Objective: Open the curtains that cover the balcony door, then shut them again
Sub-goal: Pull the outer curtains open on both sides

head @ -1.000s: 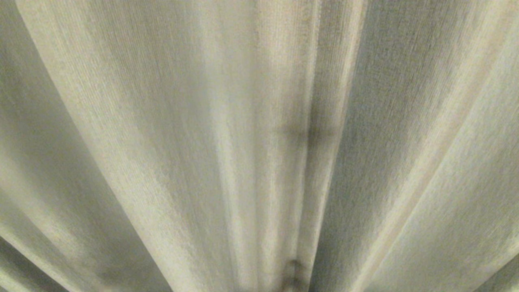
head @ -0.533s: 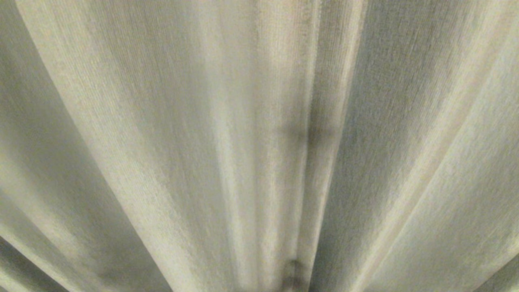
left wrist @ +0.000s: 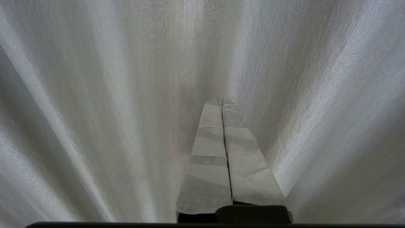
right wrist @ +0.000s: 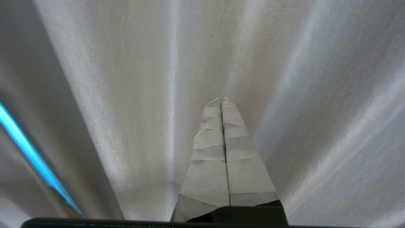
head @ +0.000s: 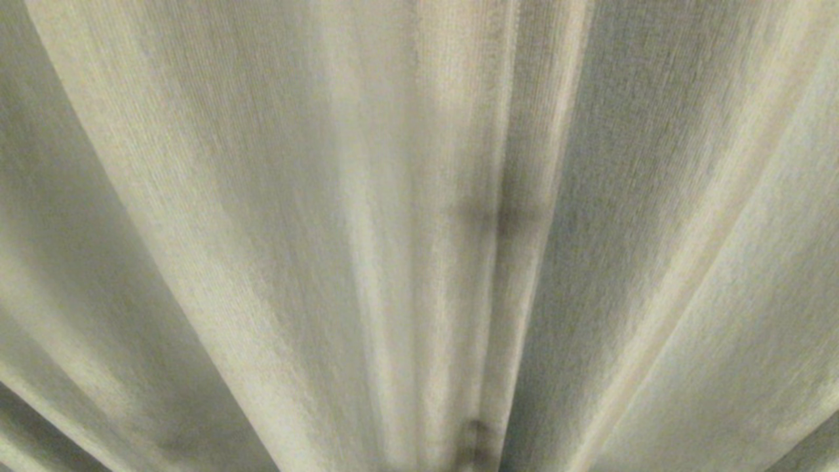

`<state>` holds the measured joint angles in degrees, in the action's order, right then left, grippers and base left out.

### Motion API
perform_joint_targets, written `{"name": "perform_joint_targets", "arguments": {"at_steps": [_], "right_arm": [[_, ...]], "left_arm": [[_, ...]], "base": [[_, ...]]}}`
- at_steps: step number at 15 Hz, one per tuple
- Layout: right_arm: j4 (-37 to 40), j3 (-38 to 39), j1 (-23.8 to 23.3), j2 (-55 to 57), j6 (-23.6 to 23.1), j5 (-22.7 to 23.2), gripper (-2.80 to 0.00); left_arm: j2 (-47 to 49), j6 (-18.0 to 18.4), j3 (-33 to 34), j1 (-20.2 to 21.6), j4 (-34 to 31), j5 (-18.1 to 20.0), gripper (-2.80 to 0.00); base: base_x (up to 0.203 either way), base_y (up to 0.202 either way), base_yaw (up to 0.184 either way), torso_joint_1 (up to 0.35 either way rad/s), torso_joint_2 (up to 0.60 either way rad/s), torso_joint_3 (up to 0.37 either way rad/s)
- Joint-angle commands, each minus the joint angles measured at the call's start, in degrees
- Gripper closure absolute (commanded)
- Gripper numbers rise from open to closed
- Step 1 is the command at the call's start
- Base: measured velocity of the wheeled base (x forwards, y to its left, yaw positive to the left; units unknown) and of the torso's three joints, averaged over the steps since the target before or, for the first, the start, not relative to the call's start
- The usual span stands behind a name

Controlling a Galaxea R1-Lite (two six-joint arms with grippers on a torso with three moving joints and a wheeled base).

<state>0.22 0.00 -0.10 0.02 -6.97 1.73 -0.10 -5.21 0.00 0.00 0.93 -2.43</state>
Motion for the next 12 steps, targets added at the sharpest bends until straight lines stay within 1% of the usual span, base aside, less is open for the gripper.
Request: {"name": "perform_joint_targets", "arguments": {"at_steps": [1,7,8,12], "right_arm": [[-0.13,-0.01,0.01,-0.02,0.03,-0.2,0.0],[0.09,-3.13,0.01,2.87,0.11,-0.73,0.0],[0.09,-3.62,0.01,2.95,0.12,-1.47,0.0],[0.22,-6.31,0.01,4.83,0.03,-7.6,0.0]], "left_arm": [[0.15,-0.07,0.0,0.0,0.03,-0.04,0.0],[0.12,-0.07,0.0,0.0,0.03,-0.04,0.0],[0.17,-0.07,0.0,0.0,0.03,-0.04,0.0],[0.1,-0.07,0.0,0.0,0.03,-0.04,0.0]], "base": [[0.0,0.0,0.0,0.0,0.0,0.0],[0.0,0.0,0.0,0.0,0.0,0.0],[0.0,0.0,0.0,0.0,0.0,0.0],[0.0,0.0,0.0,0.0,0.0,0.0]]}}
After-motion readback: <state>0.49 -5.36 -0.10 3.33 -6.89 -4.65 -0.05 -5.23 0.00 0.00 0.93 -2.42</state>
